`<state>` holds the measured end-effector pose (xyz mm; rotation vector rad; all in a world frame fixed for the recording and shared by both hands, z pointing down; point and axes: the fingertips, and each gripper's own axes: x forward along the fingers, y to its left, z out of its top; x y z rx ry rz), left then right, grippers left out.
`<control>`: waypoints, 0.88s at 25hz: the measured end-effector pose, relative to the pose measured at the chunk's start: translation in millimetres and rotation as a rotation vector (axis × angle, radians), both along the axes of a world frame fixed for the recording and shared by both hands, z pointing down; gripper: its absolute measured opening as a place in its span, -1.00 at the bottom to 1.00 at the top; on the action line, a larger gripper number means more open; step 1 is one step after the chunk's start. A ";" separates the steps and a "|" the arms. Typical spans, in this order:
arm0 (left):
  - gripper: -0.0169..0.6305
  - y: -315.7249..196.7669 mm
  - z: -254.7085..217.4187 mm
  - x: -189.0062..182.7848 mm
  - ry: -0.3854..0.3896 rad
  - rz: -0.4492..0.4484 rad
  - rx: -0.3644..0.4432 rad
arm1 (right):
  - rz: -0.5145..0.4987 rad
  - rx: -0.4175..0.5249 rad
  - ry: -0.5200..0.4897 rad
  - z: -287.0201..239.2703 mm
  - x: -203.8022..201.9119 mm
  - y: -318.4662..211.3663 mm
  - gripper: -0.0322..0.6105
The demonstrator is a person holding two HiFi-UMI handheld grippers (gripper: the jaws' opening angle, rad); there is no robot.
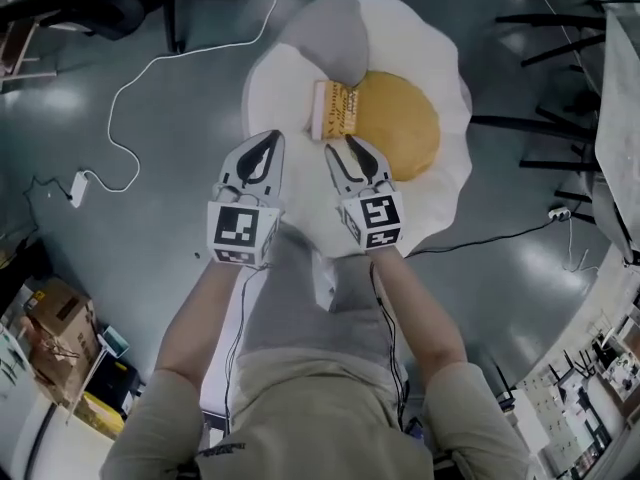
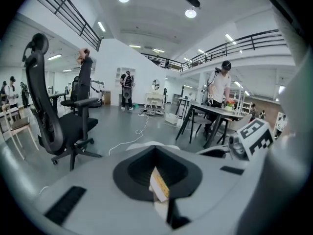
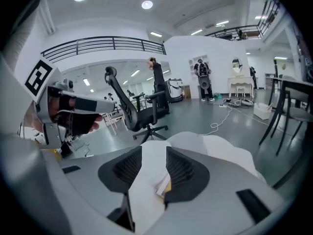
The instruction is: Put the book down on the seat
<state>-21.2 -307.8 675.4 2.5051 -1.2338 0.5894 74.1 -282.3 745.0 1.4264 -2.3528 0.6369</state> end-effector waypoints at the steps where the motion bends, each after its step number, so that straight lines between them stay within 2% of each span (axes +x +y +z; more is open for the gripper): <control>1: -0.92 0.2 -12.9 2.8 -0.006 0.012 0.015 | 0.007 0.012 0.002 -15.9 4.7 0.0 -0.41; 4: -0.92 3.9 -51.7 10.6 -0.021 0.048 0.048 | 0.027 0.049 0.005 -66.6 18.3 1.2 -0.45; 14: -0.92 20.2 -186.0 24.4 0.009 0.079 0.117 | 0.064 0.181 0.024 -233.2 52.6 25.4 -0.51; 22: -0.92 46.0 -286.8 36.1 0.026 0.117 0.213 | 0.098 0.337 0.028 -360.4 76.5 50.9 -0.57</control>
